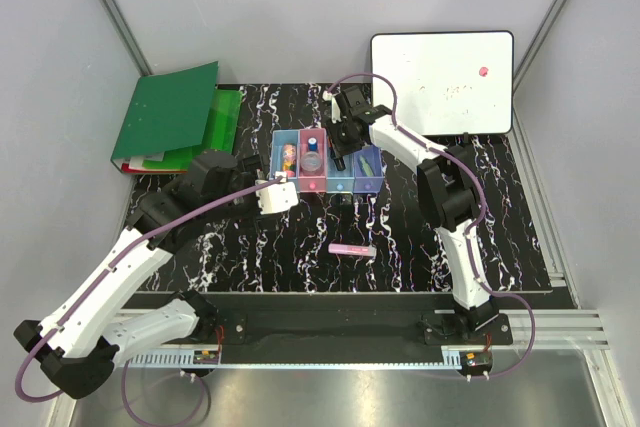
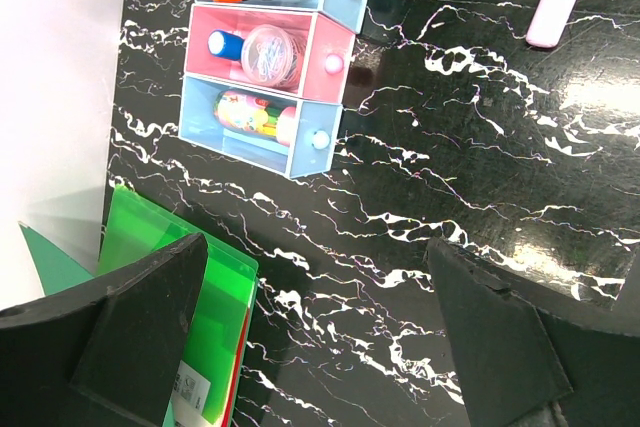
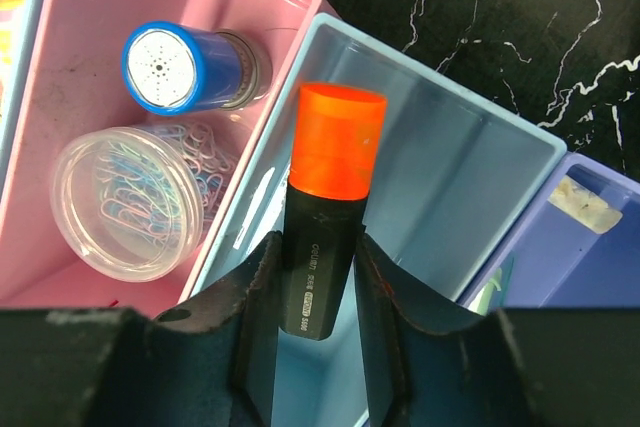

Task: Sort the stationery into containers
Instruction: Place the pen in the storage box, then pick up the pen from the center of the board.

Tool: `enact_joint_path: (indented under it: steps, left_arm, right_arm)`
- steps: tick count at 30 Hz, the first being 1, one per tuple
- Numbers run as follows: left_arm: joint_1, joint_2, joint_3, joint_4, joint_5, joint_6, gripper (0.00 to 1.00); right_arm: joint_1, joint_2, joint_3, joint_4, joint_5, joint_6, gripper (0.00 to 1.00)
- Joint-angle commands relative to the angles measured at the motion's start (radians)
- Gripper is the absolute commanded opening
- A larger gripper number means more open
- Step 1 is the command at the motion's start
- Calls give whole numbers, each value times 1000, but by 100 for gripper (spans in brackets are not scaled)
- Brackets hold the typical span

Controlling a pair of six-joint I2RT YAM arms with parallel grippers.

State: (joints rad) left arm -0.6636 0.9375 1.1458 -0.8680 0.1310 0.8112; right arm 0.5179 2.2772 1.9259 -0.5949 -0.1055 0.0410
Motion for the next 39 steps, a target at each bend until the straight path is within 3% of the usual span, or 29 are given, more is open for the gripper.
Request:
enact_joint_path:
  steps: [1,8,20,24,39]
  left_arm:
    - [2,3,46,24,10,-6,99]
    - [2,4,49,24,12,-4,99]
    - [2,1,43,24,-1,-6,99]
    - [2,-6,29,23,-7,-18,99]
    - [7,-29,-86,24,-44,-46,99]
  right_arm:
    - [5,-1,1,23,10,-10,40]
    - [7,-12,-10,24,13,-15,47]
    - [5,-99,-36,23,50,-24,47]
    - [5,-209,-80,23,73,-35,47]
    - [7,-654,-341,-100,-28,-423,47]
